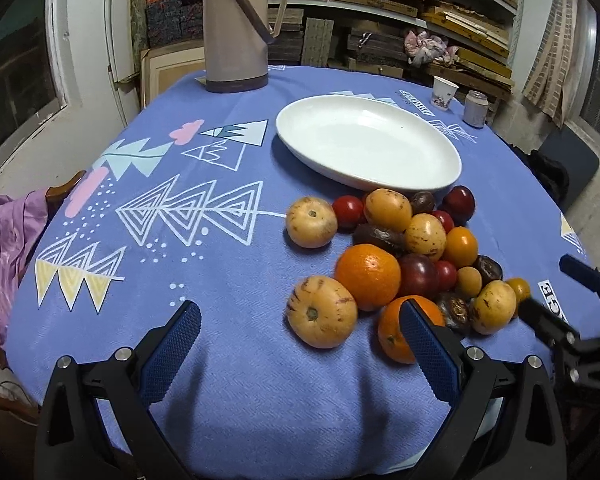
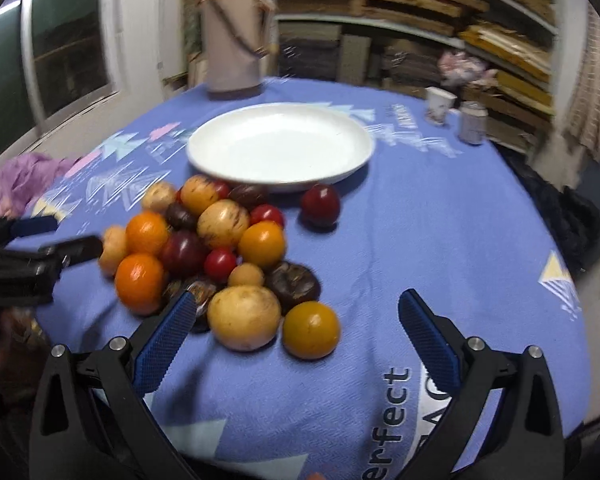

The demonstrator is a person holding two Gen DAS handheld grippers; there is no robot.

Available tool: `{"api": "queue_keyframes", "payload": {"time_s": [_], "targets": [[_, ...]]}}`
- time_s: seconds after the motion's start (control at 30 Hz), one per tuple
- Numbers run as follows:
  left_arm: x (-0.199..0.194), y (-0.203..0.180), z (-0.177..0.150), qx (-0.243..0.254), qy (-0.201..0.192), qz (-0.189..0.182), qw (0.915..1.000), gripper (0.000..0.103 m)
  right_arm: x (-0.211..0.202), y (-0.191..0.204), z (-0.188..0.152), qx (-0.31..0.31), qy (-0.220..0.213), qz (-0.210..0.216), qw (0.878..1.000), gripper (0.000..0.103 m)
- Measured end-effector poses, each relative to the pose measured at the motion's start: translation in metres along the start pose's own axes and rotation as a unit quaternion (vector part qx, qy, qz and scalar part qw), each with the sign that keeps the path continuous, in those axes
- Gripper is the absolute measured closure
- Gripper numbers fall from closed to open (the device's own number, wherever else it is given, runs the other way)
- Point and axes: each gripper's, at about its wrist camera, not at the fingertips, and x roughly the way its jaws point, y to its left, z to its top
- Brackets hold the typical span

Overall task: Organize fruits
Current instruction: 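Grasp the yellow-orange round fruit with the right tool while the left tool grasps a pale striped fruit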

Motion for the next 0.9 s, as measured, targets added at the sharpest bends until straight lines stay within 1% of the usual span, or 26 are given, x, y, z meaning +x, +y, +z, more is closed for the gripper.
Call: {"api": "queue_keyframes", "payload": {"time_s": [0.07,0.13,0.17,0.2,0.23,0.27,0.3,0.43,0.53,0.57,0.63,0.67,0.7,0.73,0.8,0.83,0.9], "targets": [[0.004,0.005,0.001,-0.01,0.004,-0.006,0.9999,0.003,0.002,-0.005,-0.002,-0.001,0.008,0.016,1.0,0.004],[0.009,0.008,0.001,-0.012,0.018,-0.015,0.9997,0.003,0.004,-0.011,-0.005,0.005,0.015,0.039,0.999,0.007],[0.012,0.009,0.001,-0.014,0.028,-0.026,0.9992,0.004,0.005,-0.012,-0.006,0.006,0.019,0.049,0.999,0.017],[0.013,0.01,0.0,-0.015,0.033,-0.038,0.9986,0.003,0.007,-0.013,-0.007,0.005,0.026,0.06,0.998,0.03],[0.014,0.01,-0.001,-0.016,0.037,-0.052,0.9978,0.003,0.011,-0.015,-0.009,0.005,0.043,0.076,0.996,0.036],[0.014,0.01,-0.001,-0.012,0.037,-0.052,0.9979,0.003,0.012,-0.016,-0.011,0.005,0.049,0.082,0.995,0.04],[0.013,0.009,-0.002,-0.005,0.034,-0.048,0.9982,0.003,0.013,-0.017,-0.012,0.003,0.052,0.083,0.995,0.04],[0.013,0.007,-0.007,0.014,0.036,-0.053,0.9979,0.003,0.01,-0.022,-0.018,-0.018,0.057,0.083,0.995,0.04],[0.014,0.008,-0.009,0.021,0.039,-0.078,0.996,0.003,0.011,-0.024,-0.022,-0.035,0.065,0.073,0.995,0.051],[0.013,0.008,-0.009,0.021,0.035,-0.082,0.9958,0.003,0.015,-0.024,-0.023,-0.038,0.07,0.069,0.994,0.053],[0.009,0.01,-0.01,0.016,0.025,-0.089,0.9956,0.003,0.019,-0.024,-0.024,-0.035,0.073,0.064,0.995,0.053],[0.009,0.012,-0.01,0.01,0.022,-0.092,0.9954,0.003,0.022,-0.023,-0.024,-0.036,0.072,0.065,0.995,0.055],[0.008,0.017,-0.011,-0.008,0.018,-0.101,0.9947,0.003,0.025,-0.021,-0.024,-0.039,0.072,0.065,0.995,0.062],[0.009,0.02,-0.012,-0.022,0.018,-0.105,0.9941,0.003,0.028,-0.019,-0.023,-0.043,0.072,0.062,0.995,0.065],[0.013,0.027,-0.013,-0.058,0.027,-0.112,0.9916,0.003,0.035,-0.018,-0.021,-0.044,0.068,0.053,0.995,0.065],[0.019,0.028,-0.014,-0.061,0.049,-0.112,0.9906,0.003,0.036,-0.018,-0.02,-0.042,0.067,0.051,0.996,0.065],[0.026,0.024,-0.016,-0.036,0.069,-0.087,0.9931,0.003,0.039,-0.021,-0.02,-0.033,0.062,0.051,0.996,0.065]]}}
